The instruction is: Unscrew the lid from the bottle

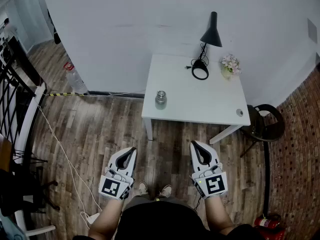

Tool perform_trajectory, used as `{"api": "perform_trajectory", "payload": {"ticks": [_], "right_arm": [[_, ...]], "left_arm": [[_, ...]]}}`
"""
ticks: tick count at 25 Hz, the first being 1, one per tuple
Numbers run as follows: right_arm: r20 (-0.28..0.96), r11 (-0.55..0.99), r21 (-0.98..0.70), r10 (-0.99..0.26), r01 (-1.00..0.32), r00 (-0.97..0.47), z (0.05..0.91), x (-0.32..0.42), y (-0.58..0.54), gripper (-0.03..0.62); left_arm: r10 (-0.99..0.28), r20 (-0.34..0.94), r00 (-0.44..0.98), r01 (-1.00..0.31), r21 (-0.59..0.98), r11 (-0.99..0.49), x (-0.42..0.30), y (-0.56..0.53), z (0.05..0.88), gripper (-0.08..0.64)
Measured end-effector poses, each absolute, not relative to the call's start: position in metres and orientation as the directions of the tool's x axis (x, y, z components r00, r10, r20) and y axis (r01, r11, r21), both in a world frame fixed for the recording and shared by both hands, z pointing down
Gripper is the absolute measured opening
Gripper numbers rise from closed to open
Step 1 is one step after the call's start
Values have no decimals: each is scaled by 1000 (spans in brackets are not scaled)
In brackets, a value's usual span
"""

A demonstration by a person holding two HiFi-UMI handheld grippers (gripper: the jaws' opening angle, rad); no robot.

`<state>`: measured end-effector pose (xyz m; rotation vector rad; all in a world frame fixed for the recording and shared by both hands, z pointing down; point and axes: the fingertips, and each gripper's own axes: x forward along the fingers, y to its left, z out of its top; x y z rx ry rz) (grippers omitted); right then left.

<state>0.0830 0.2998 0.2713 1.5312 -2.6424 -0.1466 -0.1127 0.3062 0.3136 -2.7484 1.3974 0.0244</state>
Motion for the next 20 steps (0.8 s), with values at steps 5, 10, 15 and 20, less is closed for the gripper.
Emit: {"api": "perform_trajectory", "payload": {"ticks": [5, 10, 15, 20], "right_arm": [[11, 501, 108, -864, -858, -503, 273, 96, 295, 12], [-28, 526, 49, -849, -849, -527, 279, 105, 287, 12], [24, 540, 44, -842, -841, -539, 299, 97, 271, 12], [55, 527, 65, -850, -847, -525, 310, 95, 232, 12]], "left_arm": [[-816, -38, 577, -816, -53, -575, -101, 305, 316, 21], [-828, -15, 561, -827, -50, -559, -98, 300, 326, 21], [-833, 19, 554, -832, -27, -554, -101, 280, 347, 21], [-809, 31, 587, -809, 2, -587, -93, 232, 366, 21]]}}
